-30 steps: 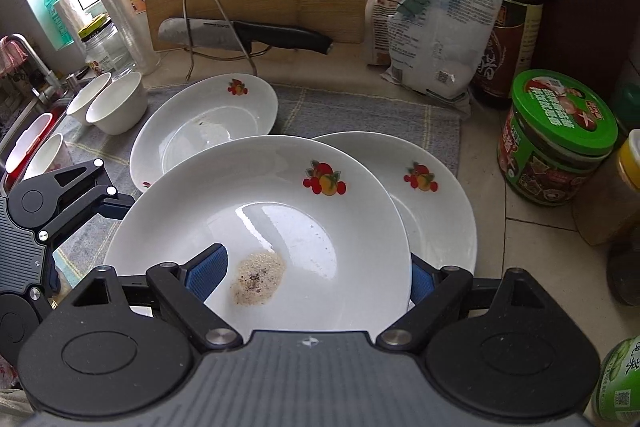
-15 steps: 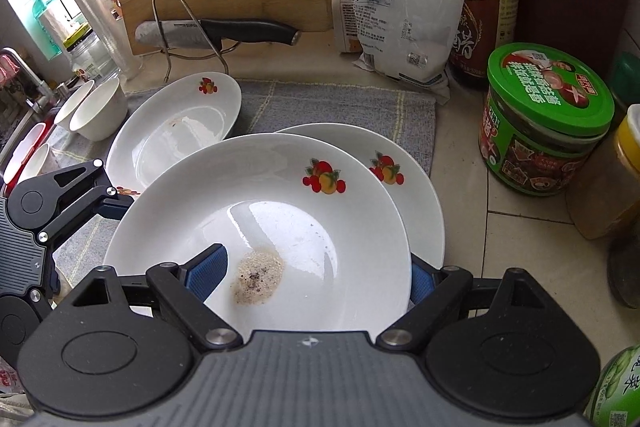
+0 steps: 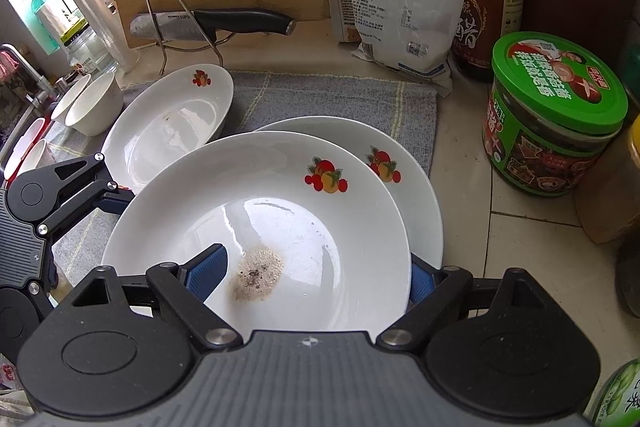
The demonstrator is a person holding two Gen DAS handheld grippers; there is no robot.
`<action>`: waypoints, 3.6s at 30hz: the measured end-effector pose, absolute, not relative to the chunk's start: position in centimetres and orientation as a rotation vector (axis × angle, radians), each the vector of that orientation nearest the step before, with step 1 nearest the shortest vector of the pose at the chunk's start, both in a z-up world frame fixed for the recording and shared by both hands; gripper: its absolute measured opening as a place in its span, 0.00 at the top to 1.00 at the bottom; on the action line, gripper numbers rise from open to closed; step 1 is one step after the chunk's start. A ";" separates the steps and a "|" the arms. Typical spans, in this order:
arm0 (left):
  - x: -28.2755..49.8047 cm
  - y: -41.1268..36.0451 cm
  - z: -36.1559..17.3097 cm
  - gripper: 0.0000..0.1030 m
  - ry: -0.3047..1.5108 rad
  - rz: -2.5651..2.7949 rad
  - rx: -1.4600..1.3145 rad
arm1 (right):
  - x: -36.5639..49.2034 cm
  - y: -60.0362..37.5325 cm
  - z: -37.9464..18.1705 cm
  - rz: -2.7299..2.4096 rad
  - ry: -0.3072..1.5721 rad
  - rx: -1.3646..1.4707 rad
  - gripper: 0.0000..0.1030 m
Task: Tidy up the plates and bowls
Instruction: 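Lower the stained plate onto the stacked white plates with the right tool, then set the stained plate down on the stack and open the right tool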
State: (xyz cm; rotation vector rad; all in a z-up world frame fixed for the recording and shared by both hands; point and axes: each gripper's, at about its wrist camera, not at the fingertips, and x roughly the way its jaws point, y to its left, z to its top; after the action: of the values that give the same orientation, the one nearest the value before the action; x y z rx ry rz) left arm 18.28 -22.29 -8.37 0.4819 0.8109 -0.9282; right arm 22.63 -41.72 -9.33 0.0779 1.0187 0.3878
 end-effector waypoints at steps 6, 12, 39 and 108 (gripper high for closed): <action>18.9 -22.4 -8.7 0.02 0.832 -0.917 0.499 | 23.0 -41.7 -9.6 0.385 1.029 0.079 0.09; 19.4 -22.4 -8.9 0.03 0.840 -0.907 0.512 | 23.3 -41.9 -9.6 0.399 1.037 0.092 0.09; 19.8 -22.1 -8.6 0.02 0.838 -0.915 0.572 | 23.9 -42.1 -9.9 0.424 1.071 0.152 0.00; 19.6 -23.7 -8.7 0.02 0.921 -0.938 0.778 | 19.6 -44.2 -8.0 0.386 1.115 0.368 0.00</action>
State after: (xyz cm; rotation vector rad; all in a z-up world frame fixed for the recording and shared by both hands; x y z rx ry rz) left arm 19.57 -23.72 -8.67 0.7785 0.9213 -0.9380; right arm 19.60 -44.22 -7.96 0.3677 1.1151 0.3856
